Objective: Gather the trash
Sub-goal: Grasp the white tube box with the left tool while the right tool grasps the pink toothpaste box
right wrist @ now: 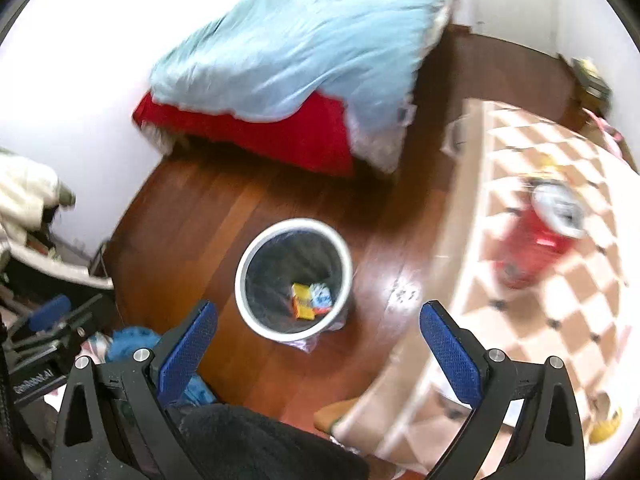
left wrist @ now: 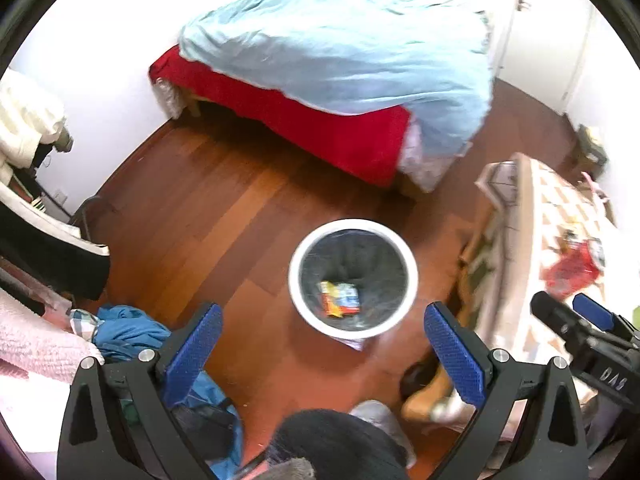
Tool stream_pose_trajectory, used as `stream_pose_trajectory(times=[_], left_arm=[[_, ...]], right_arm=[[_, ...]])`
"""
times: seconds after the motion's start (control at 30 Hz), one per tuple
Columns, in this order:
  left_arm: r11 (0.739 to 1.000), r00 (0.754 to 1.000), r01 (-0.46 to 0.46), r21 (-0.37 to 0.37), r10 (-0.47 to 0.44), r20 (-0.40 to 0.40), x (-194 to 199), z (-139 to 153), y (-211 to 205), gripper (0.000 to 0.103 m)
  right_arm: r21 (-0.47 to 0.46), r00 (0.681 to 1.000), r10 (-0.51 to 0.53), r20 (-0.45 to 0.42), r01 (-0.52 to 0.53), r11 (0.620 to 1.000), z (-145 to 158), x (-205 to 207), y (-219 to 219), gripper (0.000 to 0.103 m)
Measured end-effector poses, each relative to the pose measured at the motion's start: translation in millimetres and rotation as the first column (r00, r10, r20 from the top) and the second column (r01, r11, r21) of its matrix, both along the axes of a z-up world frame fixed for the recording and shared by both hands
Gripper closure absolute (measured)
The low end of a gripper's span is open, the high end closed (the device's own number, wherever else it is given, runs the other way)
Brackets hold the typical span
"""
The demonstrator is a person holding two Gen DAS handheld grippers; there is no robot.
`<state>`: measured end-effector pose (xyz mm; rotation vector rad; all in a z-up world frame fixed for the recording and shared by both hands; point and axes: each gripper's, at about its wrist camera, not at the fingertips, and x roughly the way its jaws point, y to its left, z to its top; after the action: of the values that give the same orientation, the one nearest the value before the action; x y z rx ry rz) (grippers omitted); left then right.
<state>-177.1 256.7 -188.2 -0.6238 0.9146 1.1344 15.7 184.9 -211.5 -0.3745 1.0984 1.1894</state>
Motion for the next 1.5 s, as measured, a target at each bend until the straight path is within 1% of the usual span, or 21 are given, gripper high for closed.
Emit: stream_pose_trajectory(times=[0.13, 0.3, 0.4, 0.47, 0.57, 0.67, 0.73, 0.77, 0.8, 0.83, 0.93, 0.97, 1.0, 1.03, 1.1, 1.17, 1.27, 1.3, 1.37, 1.47, 1.5], left_arm=[[0.998, 0.997, 0.053, -0.037, -0.051, 0.049, 37, 6, -30, 0.000], [0.973, 0.985, 0.121, -0.197, -0.094, 0.142, 104, -25, -68, 0.000], [0.936, 0.981, 0.132, -0.327, -0.076, 0.180, 150, -65, -84, 0.001], [0.901, 0.980, 0.115, -0.419, -0.032, 0.198, 177, -94, -89, 0.001], [0.857, 0.973, 0.080, -0.508, 0.044, 0.228, 207, -124, -96, 0.001], [0.809, 0.966, 0.016, -0.588, 0.141, 0.219, 230, -149, -96, 0.013], [0.787, 0.965, -0.041, -0.615, 0.191, 0.180, 241, -163, -95, 0.031], [0.790, 0.965, -0.065, -0.610, 0.205, 0.162, 243, -162, -96, 0.030], [0.813, 0.966, -0.074, -0.578, 0.203, 0.162, 247, -159, -97, 0.045], [0.827, 0.972, -0.064, -0.559, 0.177, 0.152, 251, -157, -99, 0.061], [0.869, 0.993, 0.016, -0.494, 0.044, 0.110, 263, -151, -107, 0.062], [0.892, 0.996, 0.064, -0.448, -0.028, 0.085, 268, -149, -110, 0.062], [0.901, 0.994, 0.110, -0.420, -0.092, 0.064, 273, -149, -114, 0.063], [0.904, 0.983, 0.178, -0.388, -0.179, 0.033, 278, -147, -118, 0.063], [0.895, 0.954, 0.272, -0.354, -0.298, -0.020, 281, -147, -125, 0.064], [0.878, 0.924, 0.339, -0.339, -0.379, -0.056, 280, -147, -128, 0.064], [0.851, 0.901, 0.384, -0.357, -0.431, -0.058, 278, -151, -132, 0.064], [0.847, 0.899, 0.388, -0.363, -0.435, -0.054, 276, -153, -133, 0.064], [0.842, 0.895, 0.400, -0.363, -0.444, -0.045, 274, -154, -132, 0.064], [0.835, 0.905, 0.372, -0.406, -0.424, -0.042, 273, -167, -124, 0.064], [0.839, 0.910, 0.351, -0.417, -0.411, -0.061, 270, -166, -118, 0.063]], right_arm=[[0.031, 0.990, -0.141, -0.004, 0.141, 0.989, 22, 53, -67, 0.001], [-0.012, 0.941, -0.337, 0.017, 0.337, 0.941, 16, 127, -149, 0.001], [-0.075, 0.899, -0.438, 0.028, 0.439, 0.896, -5, 172, -191, 0.001], [-0.119, 0.871, -0.491, 0.034, 0.491, 0.863, -22, 199, -213, 0.001], [-0.160, 0.838, -0.545, 0.024, 0.541, 0.825, -46, 230, -237, 0.001], [-0.197, 0.816, -0.578, -0.013, 0.565, 0.801, -67, 248, -249, 0.001], [-0.225, 0.804, -0.592, -0.053, 0.569, 0.791, -84, 260, -254, 0.004], [-0.235, 0.798, -0.598, -0.072, 0.569, 0.788, -91, 263, -255, 0.006], [-0.241, 0.796, -0.597, -0.097, 0.563, 0.790, -97, 267, -255, 0.008], [-0.246, 0.797, -0.595, -0.104, 0.559, 0.792, -103, 270, -253, 0.009], [-0.249, 0.803, -0.583, -0.123, 0.544, 0.801, -112, 274, -244, 0.009], [-0.251, 0.806, -0.578, -0.126, 0.538, 0.805, -114, 274, -241, 0.010], [-0.255, 0.813, -0.568, -0.131, 0.526, 0.811, -117, 275, -235, 0.016], [-0.259, 0.817, -0.562, -0.128, 0.519, 0.814, -120, 276, -232, 0.027], [-0.286, 0.836, -0.537, -0.114, 0.490, 0.823, -129, 276, -219, 0.042], [-0.284, 0.857, -0.508, -0.087, 0.468, 0.837, -129, 272, -210, 0.044], [-0.292, 0.898, -0.425, -0.115, 0.378, 0.879, -127, 257, -197, 0.045], [-0.294, 0.925, -0.364, -0.105, 0.321, 0.900, -125, 246, -190, 0.046], [-0.317, 0.952, -0.296, -0.077, 0.258, 0.913, -124, 231, -183, 0.046], [-0.359, 0.968, -0.248, -0.039, 0.218, 0.908, -130, 218, -174, 0.042], [-0.370, 0.969, -0.248, -0.015, 0.225, 0.902, -131, 216, -172, 0.036]])
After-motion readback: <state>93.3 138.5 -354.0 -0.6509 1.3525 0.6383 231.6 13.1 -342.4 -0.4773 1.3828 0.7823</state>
